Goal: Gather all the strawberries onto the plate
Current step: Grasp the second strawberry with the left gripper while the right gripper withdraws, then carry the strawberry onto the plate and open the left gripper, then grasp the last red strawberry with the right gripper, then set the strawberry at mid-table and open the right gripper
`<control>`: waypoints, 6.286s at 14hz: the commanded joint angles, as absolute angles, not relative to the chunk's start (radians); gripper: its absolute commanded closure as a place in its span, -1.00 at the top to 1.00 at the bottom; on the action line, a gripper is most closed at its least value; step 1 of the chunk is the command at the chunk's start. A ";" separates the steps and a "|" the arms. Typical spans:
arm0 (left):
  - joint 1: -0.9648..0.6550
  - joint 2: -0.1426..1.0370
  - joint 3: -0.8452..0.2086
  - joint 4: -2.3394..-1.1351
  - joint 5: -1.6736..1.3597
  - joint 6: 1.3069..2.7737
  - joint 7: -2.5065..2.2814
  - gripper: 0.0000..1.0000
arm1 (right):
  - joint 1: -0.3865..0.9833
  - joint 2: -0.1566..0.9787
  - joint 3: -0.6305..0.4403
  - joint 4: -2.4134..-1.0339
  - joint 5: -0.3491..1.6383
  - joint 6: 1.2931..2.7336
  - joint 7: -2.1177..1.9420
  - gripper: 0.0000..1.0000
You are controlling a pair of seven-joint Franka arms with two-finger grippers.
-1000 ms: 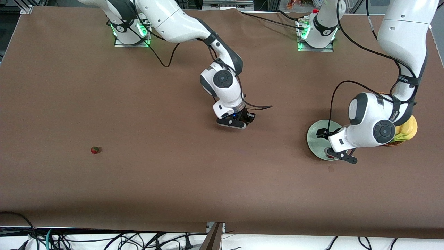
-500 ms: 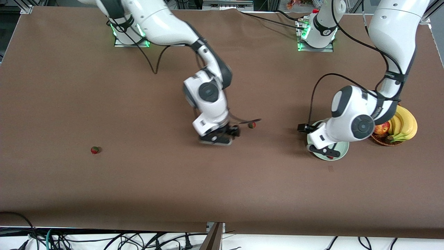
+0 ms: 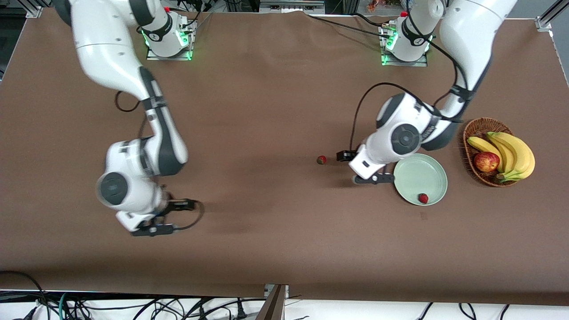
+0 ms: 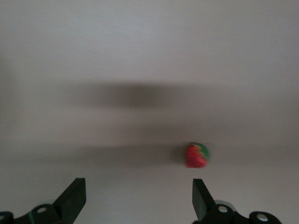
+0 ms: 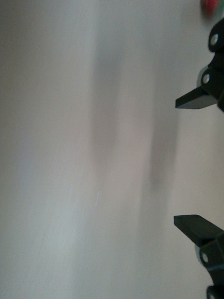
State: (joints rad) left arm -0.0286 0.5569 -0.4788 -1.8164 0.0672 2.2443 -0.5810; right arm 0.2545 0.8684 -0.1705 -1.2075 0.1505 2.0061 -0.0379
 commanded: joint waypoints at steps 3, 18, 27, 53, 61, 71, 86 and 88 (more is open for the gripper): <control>-0.109 0.591 -0.465 -1.893 0.153 2.459 -0.646 0.84 | 0.206 0.848 -0.267 -1.295 0.143 1.973 -0.255 1.00; -0.146 0.661 -0.463 -1.924 0.449 2.569 -0.903 -0.13 | 0.140 0.861 -0.268 -1.396 0.121 2.071 -0.256 -0.37; -0.144 0.687 -0.465 -1.925 0.449 2.609 -0.933 -0.82 | 0.244 0.815 -0.225 -1.371 0.158 2.059 -0.092 -0.82; 0.334 0.598 -0.466 -1.798 0.339 2.244 0.097 1.00 | 0.107 0.821 -0.226 -1.460 0.158 2.017 -0.423 -0.73; 0.331 0.598 -0.466 -1.798 0.337 2.243 0.095 1.00 | 0.369 0.830 -0.060 -1.336 0.210 2.057 0.333 -0.77; 0.328 0.598 -0.468 -1.798 0.337 2.243 0.091 1.00 | 0.839 0.957 0.021 -1.275 0.210 2.574 1.103 -0.72; 0.117 0.618 -0.655 -1.798 0.322 2.198 -0.598 1.00 | 0.524 0.769 -0.067 -1.115 0.176 1.969 0.587 1.00; 0.039 0.664 -0.649 -1.807 0.339 2.316 -0.876 1.00 | 0.421 0.721 -0.072 -1.115 0.173 1.825 0.421 1.00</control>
